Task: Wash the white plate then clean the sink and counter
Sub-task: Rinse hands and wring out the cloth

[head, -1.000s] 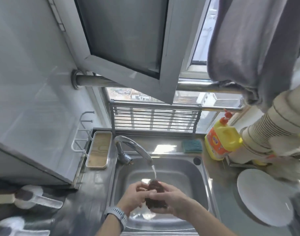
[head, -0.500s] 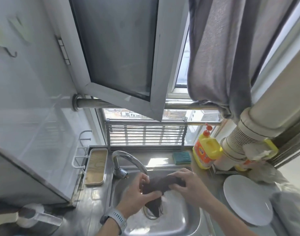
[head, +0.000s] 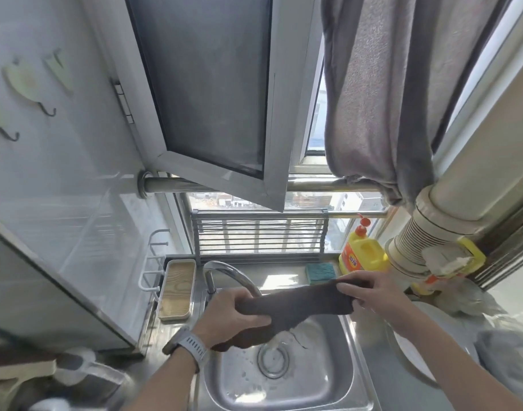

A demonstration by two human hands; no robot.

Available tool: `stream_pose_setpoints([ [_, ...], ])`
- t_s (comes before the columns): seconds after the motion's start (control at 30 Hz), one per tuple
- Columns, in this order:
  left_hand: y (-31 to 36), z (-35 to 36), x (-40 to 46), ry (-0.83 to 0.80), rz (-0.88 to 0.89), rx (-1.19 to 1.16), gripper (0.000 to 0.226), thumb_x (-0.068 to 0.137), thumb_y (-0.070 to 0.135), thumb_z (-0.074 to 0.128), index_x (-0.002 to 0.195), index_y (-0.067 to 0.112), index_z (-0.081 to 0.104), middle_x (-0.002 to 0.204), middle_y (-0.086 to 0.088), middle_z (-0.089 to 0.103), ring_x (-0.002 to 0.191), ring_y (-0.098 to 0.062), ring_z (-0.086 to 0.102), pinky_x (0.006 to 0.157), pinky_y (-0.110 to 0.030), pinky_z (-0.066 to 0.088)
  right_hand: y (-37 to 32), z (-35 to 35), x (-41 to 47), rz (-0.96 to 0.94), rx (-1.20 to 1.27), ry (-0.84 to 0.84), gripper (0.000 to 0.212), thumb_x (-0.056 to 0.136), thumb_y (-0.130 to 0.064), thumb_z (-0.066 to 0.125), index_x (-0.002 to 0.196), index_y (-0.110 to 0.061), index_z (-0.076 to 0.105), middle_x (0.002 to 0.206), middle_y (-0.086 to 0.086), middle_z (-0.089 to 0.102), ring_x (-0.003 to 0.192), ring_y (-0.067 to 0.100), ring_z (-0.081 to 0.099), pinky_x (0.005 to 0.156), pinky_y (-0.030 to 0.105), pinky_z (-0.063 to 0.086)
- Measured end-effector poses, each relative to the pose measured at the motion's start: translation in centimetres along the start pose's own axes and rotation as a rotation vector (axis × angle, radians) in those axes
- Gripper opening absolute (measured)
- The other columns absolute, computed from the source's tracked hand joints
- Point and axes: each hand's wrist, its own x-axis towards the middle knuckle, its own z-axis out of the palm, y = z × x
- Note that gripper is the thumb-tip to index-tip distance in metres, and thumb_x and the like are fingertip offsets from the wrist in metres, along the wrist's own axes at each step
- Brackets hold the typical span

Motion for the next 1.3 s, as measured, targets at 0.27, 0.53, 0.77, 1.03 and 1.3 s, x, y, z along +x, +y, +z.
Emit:
stream_pose_setpoints([
  [0.27, 0.9, -2.1, -0.4, -0.086, 0.007, 0.301, 0.029, 0.074, 0.034, 0.083, 0.081, 0.030, 0.055, 0.082, 0.009, 0.070, 0.073, -0.003, 0.065, 0.072, -0.023, 0.057, 1.6, -0.6, 0.9, 0.201, 0.430, -0.066, 0.024, 0.088, -0.015, 0.071, 0.104, 0.002, 0.073, 0.099, 0.021, 0.071, 0.092, 0.029, 0.069, 0.088, 0.044, 0.057],
  [0.53, 1.3, -2.9, -1.3, 0.048, -0.137, -0.106, 0.022, 0.079, 0.043, 0.083, 0.083, 0.023, 0.074, 0.078, -0.001, 0.076, 0.070, -0.012, 0.069, 0.063, -0.028, 0.054, 2.1, -1.6, 1.2, 0.246, 0.553, 0.000, 0.018, 0.092, -0.004, 0.065, 0.110, -0.005, 0.065, 0.096, 0.018, 0.066, 0.076, 0.021, 0.067, 0.059, 0.026, 0.058],
  [0.77, 2.6, -2.7, -2.4, -0.018, -0.195, -0.743, 0.060, 0.070, 0.000, 0.089, 0.123, 0.021, 0.073, 0.126, -0.025, 0.067, 0.109, -0.036, 0.070, 0.085, -0.051, 0.061, 2.7, -3.3, 1.3, 0.452, 0.582, -0.128, 0.037, 0.078, 0.008, 0.069, 0.114, 0.001, 0.068, 0.084, 0.019, 0.071, 0.056, 0.016, 0.066, 0.050, 0.022, 0.058],
  [1.03, 5.1, -2.7, -1.8, -0.082, -0.183, -0.913, 0.070, 0.078, -0.013, 0.074, 0.135, 0.024, 0.063, 0.124, -0.023, 0.071, 0.115, -0.040, 0.069, 0.097, -0.046, 0.057, 5.0, -3.6, 1.6, 0.432, 0.418, -0.342, 0.027, 0.086, 0.000, 0.071, 0.113, 0.003, 0.073, 0.114, 0.027, 0.068, 0.086, 0.021, 0.063, 0.069, 0.024, 0.052],
  [1.3, 5.3, -3.4, -0.6, -0.077, -0.248, -0.039, 0.081, 0.043, 0.013, 0.096, 0.116, 0.031, 0.065, 0.121, 0.003, 0.067, 0.112, -0.018, 0.067, 0.089, -0.039, 0.062, 5.6, -3.3, 1.1, 0.344, -0.015, -0.333, 0.009, 0.081, -0.009, 0.080, 0.089, -0.012, 0.082, 0.089, 0.009, 0.076, 0.079, 0.015, 0.067, 0.078, 0.033, 0.059],
])
